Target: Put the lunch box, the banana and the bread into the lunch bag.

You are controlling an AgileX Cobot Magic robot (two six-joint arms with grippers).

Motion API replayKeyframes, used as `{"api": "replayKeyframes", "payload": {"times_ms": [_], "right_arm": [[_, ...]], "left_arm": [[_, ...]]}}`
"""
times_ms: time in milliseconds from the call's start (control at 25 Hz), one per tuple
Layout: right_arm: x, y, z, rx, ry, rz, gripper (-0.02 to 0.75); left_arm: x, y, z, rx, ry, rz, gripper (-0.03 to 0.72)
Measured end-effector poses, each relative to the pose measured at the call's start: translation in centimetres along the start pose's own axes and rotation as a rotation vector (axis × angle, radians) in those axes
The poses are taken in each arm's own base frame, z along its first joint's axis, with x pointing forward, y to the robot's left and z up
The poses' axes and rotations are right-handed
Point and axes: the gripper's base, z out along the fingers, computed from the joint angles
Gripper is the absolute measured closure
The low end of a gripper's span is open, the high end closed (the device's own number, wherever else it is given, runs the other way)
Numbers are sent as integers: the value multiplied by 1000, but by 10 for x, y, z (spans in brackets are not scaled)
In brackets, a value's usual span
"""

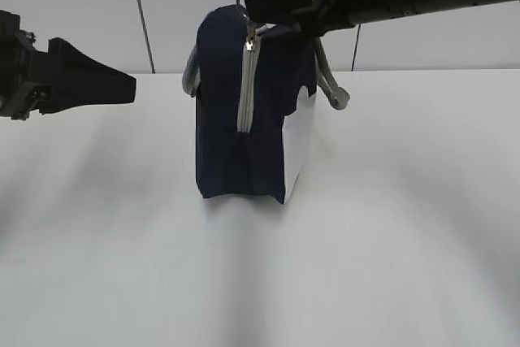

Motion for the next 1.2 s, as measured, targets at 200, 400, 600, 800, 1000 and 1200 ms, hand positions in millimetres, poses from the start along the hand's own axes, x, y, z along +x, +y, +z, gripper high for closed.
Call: {"api": "replayKeyframes", "payload": {"times_ms": [200,400,600,800,1000,1200], "right_arm": [[1,-5,1,44,10,2,754],[10,-9,9,43,33,20,754],[2,-14,9,69,16,4,754],[1,-21,15,83,7,13,754],[-2,-23,16,87,-3,11,754],[-12,-26,14,94,-28,-1,754]], "left_arm": [[0,0,0,3,1,1,254],[0,-1,0,6,-1,3,254],[-1,-1,0,13,-12,-4,254],[-2,-3,0,34,-20,13,254],[-3,-4,0,40,-30,27,254],[-3,-3,0,37,-37,73,254]]}}
